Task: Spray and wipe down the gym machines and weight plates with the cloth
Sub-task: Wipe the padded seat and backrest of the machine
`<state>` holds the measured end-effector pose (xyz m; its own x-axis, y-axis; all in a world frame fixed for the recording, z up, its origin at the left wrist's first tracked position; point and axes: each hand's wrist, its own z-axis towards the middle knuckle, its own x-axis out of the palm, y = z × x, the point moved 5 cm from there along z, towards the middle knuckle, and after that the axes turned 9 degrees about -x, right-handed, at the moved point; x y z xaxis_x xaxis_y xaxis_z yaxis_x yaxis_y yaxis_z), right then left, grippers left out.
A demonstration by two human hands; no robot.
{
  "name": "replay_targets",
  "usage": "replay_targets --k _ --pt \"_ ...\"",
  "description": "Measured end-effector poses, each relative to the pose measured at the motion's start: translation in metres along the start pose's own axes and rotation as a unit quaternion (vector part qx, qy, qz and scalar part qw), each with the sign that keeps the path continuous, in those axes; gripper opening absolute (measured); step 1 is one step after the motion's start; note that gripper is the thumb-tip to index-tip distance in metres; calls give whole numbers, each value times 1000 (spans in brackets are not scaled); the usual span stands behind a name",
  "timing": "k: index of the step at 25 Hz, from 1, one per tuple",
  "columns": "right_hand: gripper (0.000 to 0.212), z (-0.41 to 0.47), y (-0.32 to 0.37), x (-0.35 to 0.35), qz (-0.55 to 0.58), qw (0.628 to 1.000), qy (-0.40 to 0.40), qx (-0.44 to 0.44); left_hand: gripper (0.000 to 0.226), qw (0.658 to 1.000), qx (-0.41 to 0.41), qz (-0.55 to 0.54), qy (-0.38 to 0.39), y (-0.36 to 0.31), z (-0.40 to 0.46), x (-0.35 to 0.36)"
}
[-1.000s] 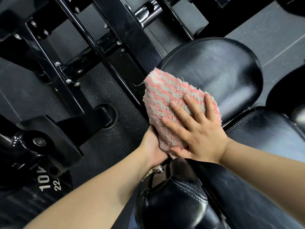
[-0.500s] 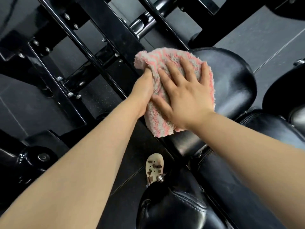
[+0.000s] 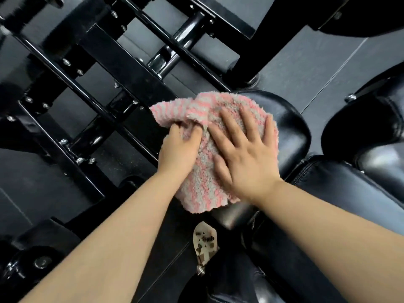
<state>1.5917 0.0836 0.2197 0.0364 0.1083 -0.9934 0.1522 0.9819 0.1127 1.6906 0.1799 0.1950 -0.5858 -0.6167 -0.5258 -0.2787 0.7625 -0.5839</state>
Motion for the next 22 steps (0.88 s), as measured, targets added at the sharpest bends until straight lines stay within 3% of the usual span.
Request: replay_targets --k 4,7,10,13,15,18,20,22 --pt "63 49 -37 -9 13 994 72 80 52 987 28 145 62 -66 54 24" --pt "48 64 -50 -12 45 991 38 120 52 971 70 228 33 -92 54 33" --pt "55 39 -43 -7 48 988 -6 146 51 952 101 288 -12 -80 28 30" --pt "59 -14 -15 3 69 976 -86 186 61 905 170 378 -93 -57 -14 28" --pt "60 -49 10 21 96 973 -60 202 70 864 214 443 -111 -35 -47 32" --pt "57 -80 26 36 101 982 -26 158 68 814 262 510 -96 -10 -82 42" --pt "61 -78 13 36 99 982 -42 157 72 806 250 529 -86 -17 -77 47" --pt "62 -62 -14 29 110 963 -84 233 84 819 229 514 -114 -51 -58 55"
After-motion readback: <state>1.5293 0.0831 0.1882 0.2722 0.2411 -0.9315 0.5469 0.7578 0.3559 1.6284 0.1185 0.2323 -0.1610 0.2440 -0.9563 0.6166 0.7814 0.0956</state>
